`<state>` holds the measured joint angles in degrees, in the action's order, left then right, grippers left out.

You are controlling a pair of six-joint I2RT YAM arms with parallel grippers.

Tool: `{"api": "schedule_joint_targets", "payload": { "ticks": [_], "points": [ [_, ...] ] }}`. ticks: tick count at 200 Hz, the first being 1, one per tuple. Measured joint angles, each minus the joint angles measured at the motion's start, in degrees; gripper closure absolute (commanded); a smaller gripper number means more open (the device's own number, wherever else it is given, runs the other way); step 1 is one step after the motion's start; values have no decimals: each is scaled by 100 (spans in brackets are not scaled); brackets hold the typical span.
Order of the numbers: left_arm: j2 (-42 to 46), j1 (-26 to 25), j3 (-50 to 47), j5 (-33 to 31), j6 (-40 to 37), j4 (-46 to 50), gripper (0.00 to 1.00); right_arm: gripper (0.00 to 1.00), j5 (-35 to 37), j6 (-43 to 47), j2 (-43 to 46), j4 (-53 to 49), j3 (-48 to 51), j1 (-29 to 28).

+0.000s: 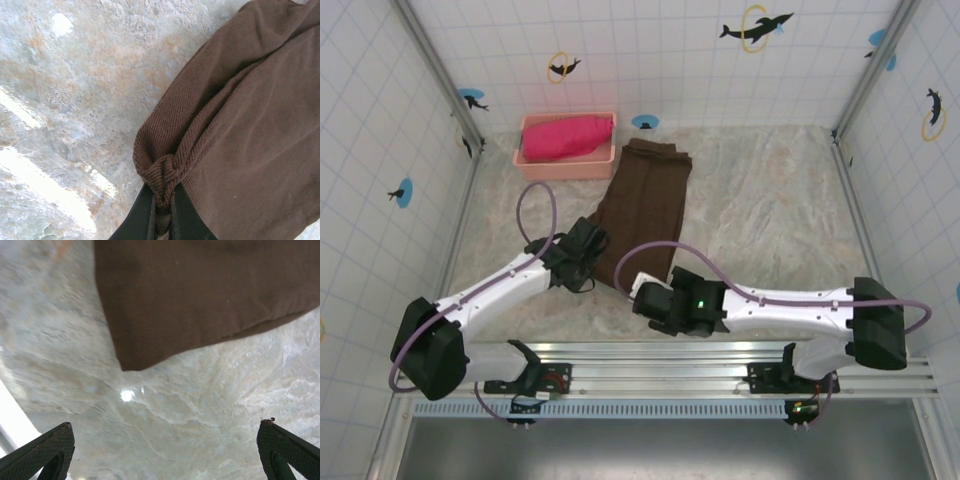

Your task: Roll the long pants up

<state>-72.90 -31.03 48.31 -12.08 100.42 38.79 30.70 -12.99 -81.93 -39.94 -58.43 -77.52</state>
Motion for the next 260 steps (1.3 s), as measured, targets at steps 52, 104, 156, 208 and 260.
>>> {"api": "schedule_joint_targets", "payload": {
  "ticks": [52, 104, 156, 208, 260],
  "points": [
    [-22, 105, 175, 46, -17, 166, 100, 3, 310, -579, -669, 356, -2, -470],
    [-173, 105, 415, 90, -164, 295, 100, 3, 442, -734, -1283, 848, -55, -463],
    [-140, 116, 428, 90, -210, 431, 100, 3, 433, -739, -1814, 1207, -203, -420],
    [17, 116, 426, 90, -210, 455, 100, 3, 774, -756, -2277, 1427, -205, -348],
    [103, 116, 417, 90, -212, 562, 100, 3, 1263, -748, -2632, 1825, -380, -337]
  ]
}}
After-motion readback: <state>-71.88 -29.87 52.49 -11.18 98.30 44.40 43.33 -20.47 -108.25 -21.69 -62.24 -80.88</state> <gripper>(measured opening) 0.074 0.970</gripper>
